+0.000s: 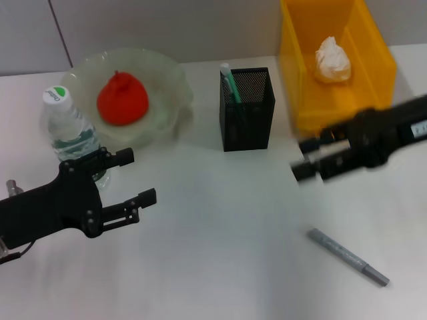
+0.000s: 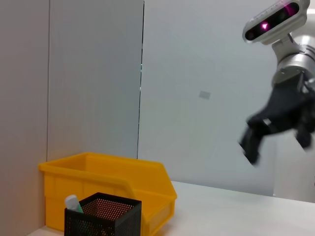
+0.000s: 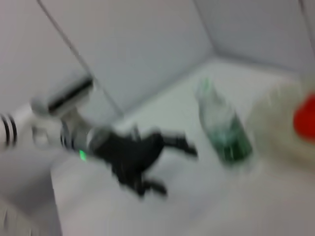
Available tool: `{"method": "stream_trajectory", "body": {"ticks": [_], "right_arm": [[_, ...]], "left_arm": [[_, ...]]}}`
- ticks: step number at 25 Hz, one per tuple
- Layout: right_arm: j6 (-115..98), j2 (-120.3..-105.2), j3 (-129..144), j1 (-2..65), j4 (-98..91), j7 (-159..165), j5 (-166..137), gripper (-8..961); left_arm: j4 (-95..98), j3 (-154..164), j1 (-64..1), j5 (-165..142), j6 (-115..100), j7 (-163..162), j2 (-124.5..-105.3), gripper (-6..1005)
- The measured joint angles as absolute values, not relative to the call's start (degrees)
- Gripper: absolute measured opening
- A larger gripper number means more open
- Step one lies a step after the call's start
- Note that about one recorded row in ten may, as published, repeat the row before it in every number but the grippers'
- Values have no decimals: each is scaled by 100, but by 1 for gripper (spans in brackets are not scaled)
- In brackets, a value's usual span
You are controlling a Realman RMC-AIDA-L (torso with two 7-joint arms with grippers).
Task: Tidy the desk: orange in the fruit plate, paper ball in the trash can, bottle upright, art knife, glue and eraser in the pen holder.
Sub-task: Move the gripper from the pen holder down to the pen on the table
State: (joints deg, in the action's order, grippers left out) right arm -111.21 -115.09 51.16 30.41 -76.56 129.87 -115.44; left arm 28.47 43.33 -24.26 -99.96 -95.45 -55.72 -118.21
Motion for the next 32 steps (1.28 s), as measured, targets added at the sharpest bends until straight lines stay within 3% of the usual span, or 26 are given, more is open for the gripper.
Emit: {"method": "stream_trajectory", "body": {"ticks": [5, 12, 15, 32], "right_arm": [[-11901, -11717, 5298, 3541, -8303, 14058, -13184, 732], [-11975, -11758, 6046, 3923, -8246, 14843, -14475, 732], [-11877, -11865, 6302, 4128, -7969, 14933, -15090, 731], [-11172, -11916, 6979, 4492, -6780, 15050, -15624, 730]], "left_arm": [[2847, 4354, -2403, -10029, -9544, -5571, -11821, 802], [2856, 4407, -2391, -10121, -9556, -5554, -11815, 802], [2879, 4426, -2390, -10199, -9576, -5557, -11814, 802], [3109, 5081, -2375, -10413, -9659, -5508, -11795, 802]]}}
